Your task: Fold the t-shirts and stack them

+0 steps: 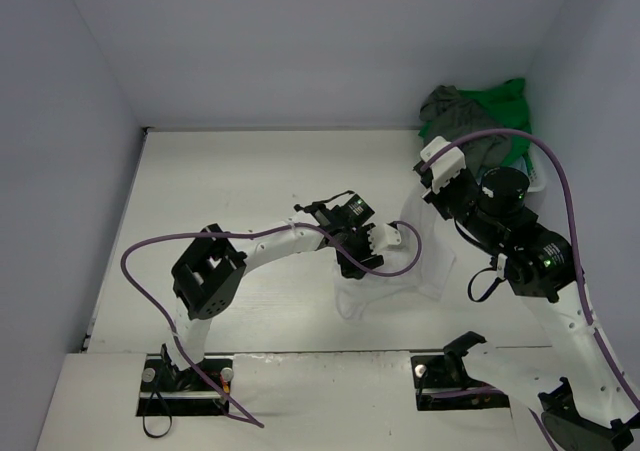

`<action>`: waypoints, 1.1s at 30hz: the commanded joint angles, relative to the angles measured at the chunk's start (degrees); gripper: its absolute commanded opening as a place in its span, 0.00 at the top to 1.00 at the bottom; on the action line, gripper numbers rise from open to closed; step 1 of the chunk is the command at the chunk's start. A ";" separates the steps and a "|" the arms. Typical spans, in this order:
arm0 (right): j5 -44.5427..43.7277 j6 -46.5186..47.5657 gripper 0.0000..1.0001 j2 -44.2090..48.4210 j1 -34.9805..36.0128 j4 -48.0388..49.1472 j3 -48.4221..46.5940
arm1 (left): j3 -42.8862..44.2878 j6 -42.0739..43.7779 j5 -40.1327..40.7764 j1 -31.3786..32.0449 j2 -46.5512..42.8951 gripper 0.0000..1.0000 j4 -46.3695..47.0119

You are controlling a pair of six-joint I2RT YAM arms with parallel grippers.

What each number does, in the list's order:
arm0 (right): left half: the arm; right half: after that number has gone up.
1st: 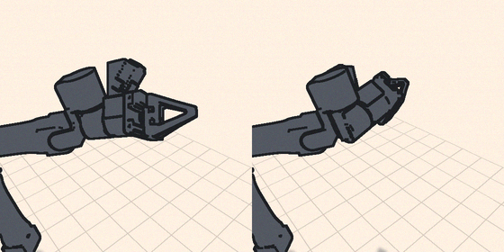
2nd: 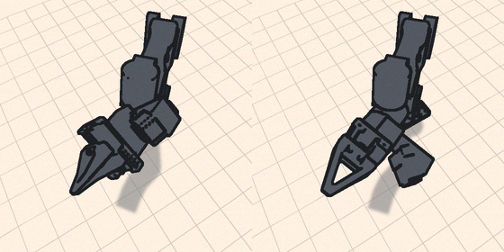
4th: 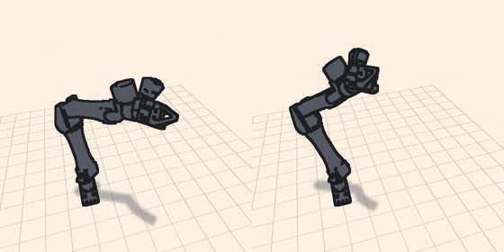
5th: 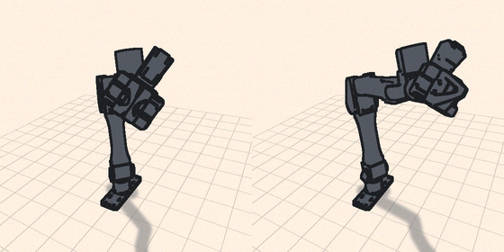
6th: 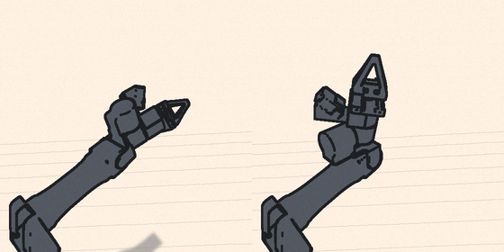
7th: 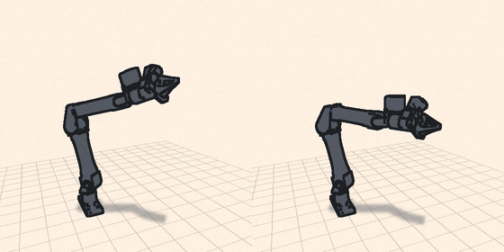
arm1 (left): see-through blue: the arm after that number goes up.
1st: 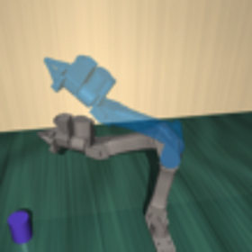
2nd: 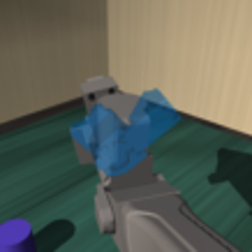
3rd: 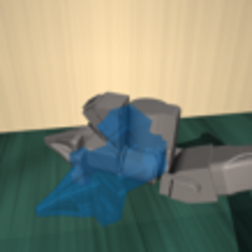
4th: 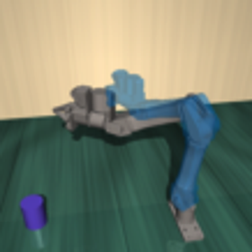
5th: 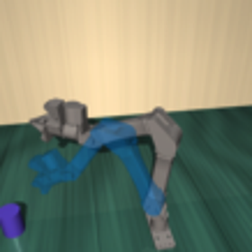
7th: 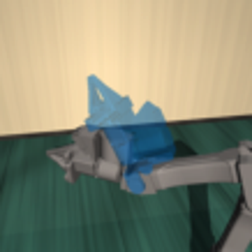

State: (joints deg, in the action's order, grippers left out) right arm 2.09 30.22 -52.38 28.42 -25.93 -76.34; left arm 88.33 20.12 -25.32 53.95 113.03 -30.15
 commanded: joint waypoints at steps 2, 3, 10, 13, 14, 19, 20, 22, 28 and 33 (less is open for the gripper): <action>-0.68 -0.16 1.00 0.17 -0.39 5.28 0.05 | 2.63 1.24 -0.16 -0.08 -4.58 0.52 -0.17; -0.68 -0.16 1.00 0.09 -0.30 5.28 -0.04 | 2.63 1.24 -0.25 -0.08 -4.40 0.56 -0.17; -0.59 -0.16 1.00 0.26 -0.30 5.45 0.57 | 2.63 1.24 -0.69 -0.08 -3.43 0.70 0.09; -0.59 -0.25 1.00 0.35 -0.39 5.72 1.27 | 2.89 1.15 -0.52 -0.08 -3.35 0.79 0.01; -0.51 -0.16 1.00 0.35 -0.39 5.89 1.45 | 2.98 1.15 -0.52 0.01 -3.35 0.81 0.01; -0.15 -0.42 1.00 0.35 -0.30 6.07 1.89 | 3.16 1.24 1.84 -0.08 -3.70 1.00 0.01; -0.15 -0.42 1.00 0.35 -0.30 6.16 2.15 | 3.16 1.33 2.12 -0.08 -4.13 1.00 -0.26; -0.24 -0.25 1.00 0.35 -0.39 6.16 2.33 | 2.81 1.85 3.25 -0.25 -4.92 1.00 0.09; -1.65 0.02 1.00 0.35 -0.30 6.16 1.98 | 2.72 2.38 5.72 -1.74 -8.35 1.00 0.09; -1.91 0.28 1.00 0.44 -0.39 6.16 2.86 | 3.60 2.21 5.90 -7.01 -13.71 1.00 -0.78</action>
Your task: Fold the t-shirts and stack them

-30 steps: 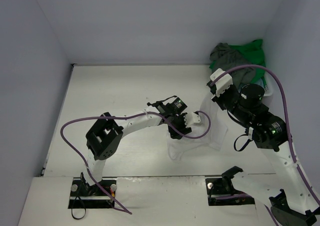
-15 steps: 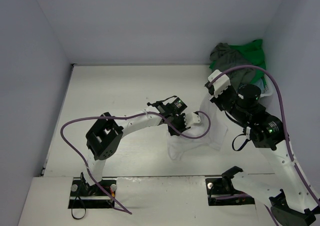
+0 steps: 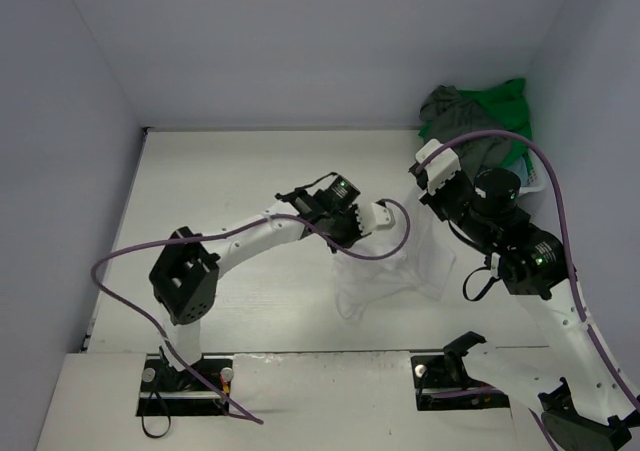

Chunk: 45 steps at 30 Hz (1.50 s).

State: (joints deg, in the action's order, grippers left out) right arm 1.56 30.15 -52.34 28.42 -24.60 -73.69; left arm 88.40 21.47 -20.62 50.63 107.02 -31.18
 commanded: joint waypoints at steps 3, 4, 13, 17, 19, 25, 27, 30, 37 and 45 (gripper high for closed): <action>-2.97 0.52 1.00 -0.22 -0.56 4.91 0.91 | 3.88 0.32 0.41 -7.28 -11.21 1.00 0.33; -3.06 0.61 1.00 -0.40 -0.82 5.00 1.27 | 3.88 0.24 0.23 -8.00 -12.00 1.00 0.33; -0.35 2.89 1.00 -4.35 -4.42 5.44 2.06 | 3.18 -0.47 -1.17 -15.11 -22.37 1.00 0.24; 5.10 3.69 1.00 -7.51 -10.12 5.35 1.19 | 4.76 -1.43 -2.66 -18.98 -26.59 1.00 -0.19; 9.06 3.60 1.00 -8.74 -11.89 4.92 0.31 | 7.12 -1.61 -2.84 -19.95 -28.44 1.00 -1.94; 22.32 -0.35 1.00 -14.89 -17.17 0.00 -9.53 | 13.81 -1.61 -3.28 -21.36 -32.31 1.00 -8.71; 25.05 -2.10 1.00 -16.83 -17.00 -0.97 -11.64 | 15.57 -2.31 -4.07 -21.98 -33.36 1.00 -9.77; 28.67 -4.04 1.00 -17.97 -15.60 -1.77 -11.39 | 17.15 -3.37 -6.35 -23.29 -35.30 1.00 -11.62; 23.67 -4.93 1.00 -14.11 -3.21 -2.21 -7.26 | 26.11 -3.19 -8.64 -25.05 -38.64 1.00 -17.32; 22.43 -3.88 1.00 -7.43 -6.09 -2.12 -12.96 | 32.45 -3.28 -10.49 -27.34 -42.42 1.00 -19.89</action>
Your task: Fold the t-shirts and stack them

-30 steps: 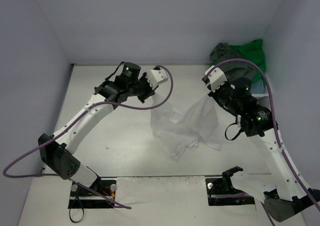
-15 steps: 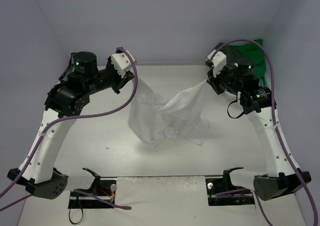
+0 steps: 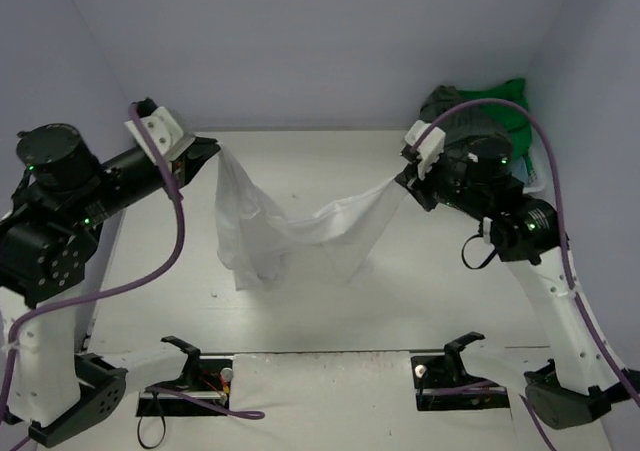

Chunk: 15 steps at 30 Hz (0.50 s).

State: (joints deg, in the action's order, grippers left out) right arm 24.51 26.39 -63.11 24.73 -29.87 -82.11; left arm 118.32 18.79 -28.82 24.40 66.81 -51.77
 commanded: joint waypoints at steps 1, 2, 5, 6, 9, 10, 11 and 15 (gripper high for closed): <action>0.26 -0.03 1.00 3.96 -2.93 3.15 -5.08 | 2.53 -0.59 -2.47 -1.37 -3.34 1.00 0.36; 0.97 -0.20 1.00 4.74 -3.37 2.97 -5.69 | 2.79 -0.68 -2.82 -2.16 -3.96 1.00 0.27; 4.13 -2.30 1.00 6.07 -5.13 3.06 -7.98 | 3.66 -1.38 -4.58 -3.22 -6.15 1.00 -0.44; 4.66 -3.44 1.00 6.24 -5.39 3.06 -9.11 | 3.93 -1.64 -5.45 -3.92 -6.60 1.00 -0.70; 7.39 -5.55 1.00 6.69 -6.45 3.06 -10.35 | 5.07 -2.96 -7.03 -5.32 -8.61 1.00 -0.97; 7.91 -5.91 1.00 6.86 -6.71 3.06 -10.79 | 5.25 -3.57 -7.48 -5.68 -8.88 1.00 -0.97; 8.35 -6.09 1.00 6.95 -6.89 3.06 -10.88 | 5.34 -3.84 -7.83 -5.94 -9.23 1.00 -0.79; 4.59 -4.25 1.00 6.42 -6.36 3.15 -10.71 | 5.43 -5.16 -9.15 -7.26 -10.73 1.00 0.35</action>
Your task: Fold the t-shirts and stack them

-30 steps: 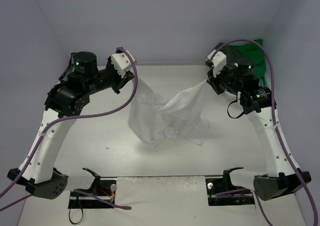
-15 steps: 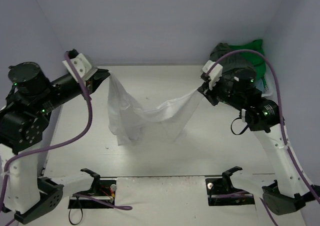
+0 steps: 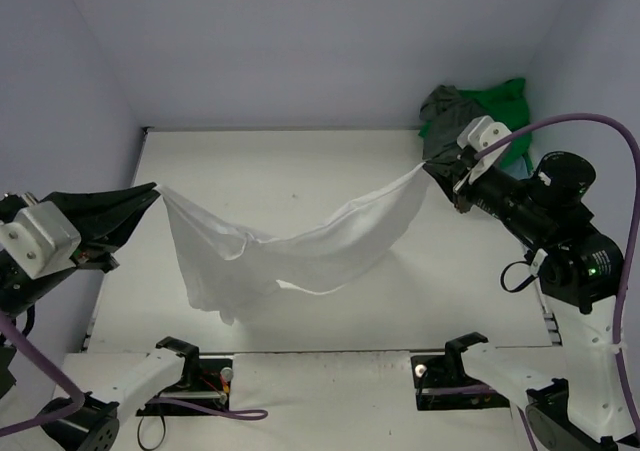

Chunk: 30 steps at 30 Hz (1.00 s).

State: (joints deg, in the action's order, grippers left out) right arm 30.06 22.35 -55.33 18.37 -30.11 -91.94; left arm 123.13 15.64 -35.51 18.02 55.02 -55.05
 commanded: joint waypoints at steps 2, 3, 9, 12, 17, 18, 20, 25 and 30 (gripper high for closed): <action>-2.90 1.81 1.00 -2.85 0.17 3.48 0.18 | 0.27 -2.02 -2.81 -1.06 1.31 1.00 3.89; -4.39 2.52 1.00 -3.37 0.17 3.74 0.71 | -1.12 -1.75 -2.73 -1.15 2.01 1.00 4.24; -8.35 4.81 1.00 -11.01 -0.18 7.51 2.91 | -9.57 4.30 1.84 -1.06 7.53 1.00 9.25; -9.23 5.42 1.00 -16.90 -1.75 10.59 2.04 | -12.82 7.82 5.52 -1.06 13.50 1.00 13.19; -7.92 4.64 1.00 -29.64 -4.92 14.37 -4.81 | -8.81 10.21 11.85 -2.55 26.86 1.00 21.62; -8.26 4.29 1.00 -31.31 -5.18 15.07 -7.61 | -6.44 9.77 13.17 -3.34 32.28 1.00 22.08; -9.32 3.49 1.00 -35.88 -5.80 16.83 -10.35 | 3.19 8.54 14.58 -3.78 38.02 1.00 22.09; -10.99 0.95 1.00 -40.91 -7.64 20.08 -18.87 | 27.21 5.73 18.62 -3.70 54.82 1.00 18.66; -10.46 -0.55 1.00 -35.31 -9.49 22.10 -18.90 | 31.22 4.31 21.70 -2.99 52.58 1.00 24.10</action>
State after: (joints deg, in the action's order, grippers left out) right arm 20.12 23.55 -98.10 9.93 -15.64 -108.47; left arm 150.15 21.67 -16.84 14.52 118.65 -40.18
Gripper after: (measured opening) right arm 0.004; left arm 0.003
